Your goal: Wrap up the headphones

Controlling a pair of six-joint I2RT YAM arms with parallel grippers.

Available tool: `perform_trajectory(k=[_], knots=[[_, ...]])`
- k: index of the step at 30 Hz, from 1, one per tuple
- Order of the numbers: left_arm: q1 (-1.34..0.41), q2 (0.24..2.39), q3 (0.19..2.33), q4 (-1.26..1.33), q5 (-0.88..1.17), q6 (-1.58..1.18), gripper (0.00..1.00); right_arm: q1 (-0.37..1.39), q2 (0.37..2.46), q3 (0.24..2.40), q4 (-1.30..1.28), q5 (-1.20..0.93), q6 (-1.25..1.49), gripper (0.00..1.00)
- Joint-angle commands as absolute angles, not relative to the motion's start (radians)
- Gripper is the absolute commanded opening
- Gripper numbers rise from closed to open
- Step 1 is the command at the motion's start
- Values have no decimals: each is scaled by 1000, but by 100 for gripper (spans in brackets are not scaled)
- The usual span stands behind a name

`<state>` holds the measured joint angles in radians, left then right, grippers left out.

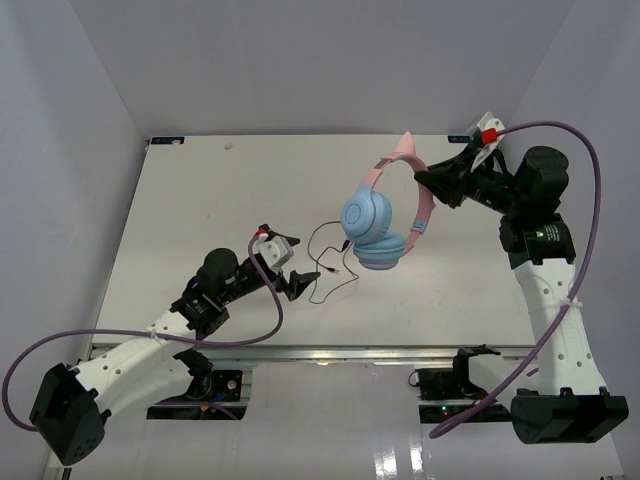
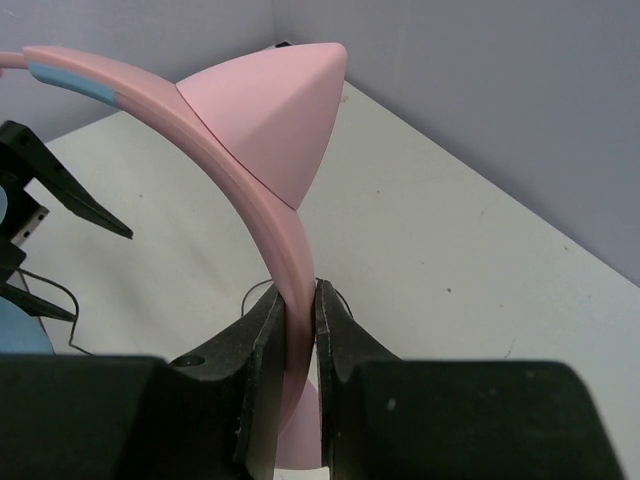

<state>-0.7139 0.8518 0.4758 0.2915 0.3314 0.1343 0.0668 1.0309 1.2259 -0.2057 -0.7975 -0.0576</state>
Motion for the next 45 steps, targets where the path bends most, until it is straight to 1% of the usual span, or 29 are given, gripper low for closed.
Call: perform_trajectory(k=[1,5,9,15,21,26,29,30,31,32,33,35,40,42,44,45], knots=[[-718,829,406,324,348,144,94,62,1020,1305,-161,-842,50,8],[-724,821,328,402,414,34,88,63,1028,1327,-153,-857,101,8],[-734,841,280,537,438,-57,86,61,1045,1349,-123,-875,173,8],[-752,945,275,619,434,-83,79,53,1062,1388,-98,-899,262,8],[-773,1062,274,801,453,-151,77,47,1066,1370,-43,-920,346,8],[-806,1162,299,901,398,-161,77,42,1069,1349,-21,-928,378,8],[-816,1205,299,937,307,-140,75,40,1066,1346,-17,-933,386,8],[-816,1227,300,958,296,-140,70,40,1066,1347,-17,-936,388,8],[-816,1247,306,972,288,-140,63,40,1066,1349,-16,-939,395,8],[-816,1266,318,976,284,-140,51,40,1067,1352,-15,-943,408,8],[-817,1284,339,980,286,-143,43,39,1068,1355,-13,-949,420,8],[-822,1333,365,1010,286,-150,36,38,1068,1359,-11,-959,444,8],[-828,1405,391,1124,256,-175,21,37,1060,1364,-12,-980,466,8],[-827,1410,404,1142,269,-181,14,36,1055,1352,-11,-988,467,8],[-828,1407,419,1140,300,-189,3,36,1050,1330,-12,-987,456,8],[-827,1399,425,1136,316,-193,0,37,1048,1318,-12,-985,444,8]])
